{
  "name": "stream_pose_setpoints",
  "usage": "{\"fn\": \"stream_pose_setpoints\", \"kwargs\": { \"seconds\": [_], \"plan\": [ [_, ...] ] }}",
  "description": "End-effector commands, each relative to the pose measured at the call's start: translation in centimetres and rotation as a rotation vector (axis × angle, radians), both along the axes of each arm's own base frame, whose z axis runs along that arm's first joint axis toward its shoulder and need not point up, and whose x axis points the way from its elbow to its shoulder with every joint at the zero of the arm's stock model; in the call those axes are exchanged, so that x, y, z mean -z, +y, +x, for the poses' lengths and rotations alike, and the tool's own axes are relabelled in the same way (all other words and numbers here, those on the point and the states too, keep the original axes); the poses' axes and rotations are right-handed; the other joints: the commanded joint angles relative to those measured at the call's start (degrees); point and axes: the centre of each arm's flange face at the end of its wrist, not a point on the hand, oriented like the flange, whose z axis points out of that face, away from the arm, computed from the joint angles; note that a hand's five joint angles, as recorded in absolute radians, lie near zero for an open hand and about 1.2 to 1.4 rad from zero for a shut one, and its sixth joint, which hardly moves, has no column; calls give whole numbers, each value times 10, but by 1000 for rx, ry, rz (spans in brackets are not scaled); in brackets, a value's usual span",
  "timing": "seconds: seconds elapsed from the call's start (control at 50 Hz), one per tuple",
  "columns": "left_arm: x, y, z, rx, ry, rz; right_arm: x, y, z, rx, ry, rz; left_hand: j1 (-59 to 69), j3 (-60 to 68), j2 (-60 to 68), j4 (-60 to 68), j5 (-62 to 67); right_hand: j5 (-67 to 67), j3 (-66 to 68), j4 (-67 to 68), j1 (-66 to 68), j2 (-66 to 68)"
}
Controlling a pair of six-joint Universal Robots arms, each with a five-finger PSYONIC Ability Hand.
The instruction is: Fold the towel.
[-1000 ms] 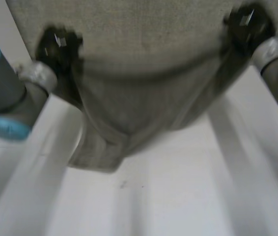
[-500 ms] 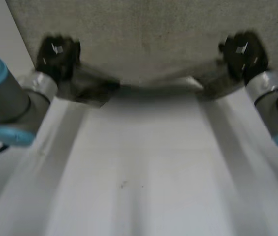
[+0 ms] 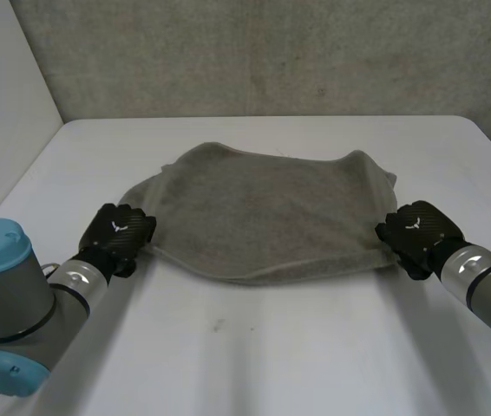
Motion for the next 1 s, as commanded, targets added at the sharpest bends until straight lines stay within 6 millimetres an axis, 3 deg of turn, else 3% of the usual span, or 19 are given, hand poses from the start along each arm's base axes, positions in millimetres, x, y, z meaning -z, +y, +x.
{"fn": "stream_pose_setpoints", "kwargs": {
  "seconds": [0.02,0.16,0.26,0.34,0.44,0.54,0.58,0.6,0.64,0.68,0.76,0.8,0.9,1.0],
  "plan": [
    [4,-3,2,-8,1,9,5,-2,-10,24,-33,28,10,11,11,12,12,140,119,116,249,126],
    [13,-6,5,-20,-7,32,5,-4,-12,40,-58,43,16,17,18,18,18,140,119,116,249,126],
    [16,-13,10,-41,-7,34,6,-4,-12,42,-59,43,90,91,92,93,92,140,119,116,249,126],
    [16,-19,16,-63,-6,31,5,-5,-14,48,-59,40,348,349,350,350,350,140,119,116,249,126],
    [14,-14,18,-62,-9,39,4,-4,-13,45,-57,39,349,350,351,351,351,140,119,116,249,126],
    [-14,2,19,-59,-4,7,-1,-4,-14,52,-42,41,349,350,351,351,351,140,119,116,249,126],
    [-38,18,21,-53,-8,0,-5,-1,-14,51,-37,53,349,350,351,351,351,140,119,116,249,126],
    [-38,18,21,-53,-8,0,-14,5,-15,50,-27,72,349,350,351,351,351,140,119,116,249,126],
    [-64,38,26,-52,-31,9,-26,13,-17,46,-11,103,349,350,351,351,351,140,119,116,249,126],
    [-75,49,29,-49,-50,26,-43,35,-18,16,42,200,349,350,351,351,351,140,119,116,249,126],
    [-92,79,37,-34,-127,113,-51,55,-21,-26,117,306,349,350,351,351,351,140,119,116,249,126],
    [-93,86,39,-24,-154,144,-55,64,-24,-72,195,349,349,350,351,351,351,140,119,116,249,126],
    [-87,94,38,2,-202,196,-54,62,-25,-102,250,332,349,350,351,351,351,140,119,116,249,126],
    [-58,77,34,14,-233,292,-42,57,-26,-96,282,372,349,350,351,351,351,140,119,116,249,126]
  ]
}}
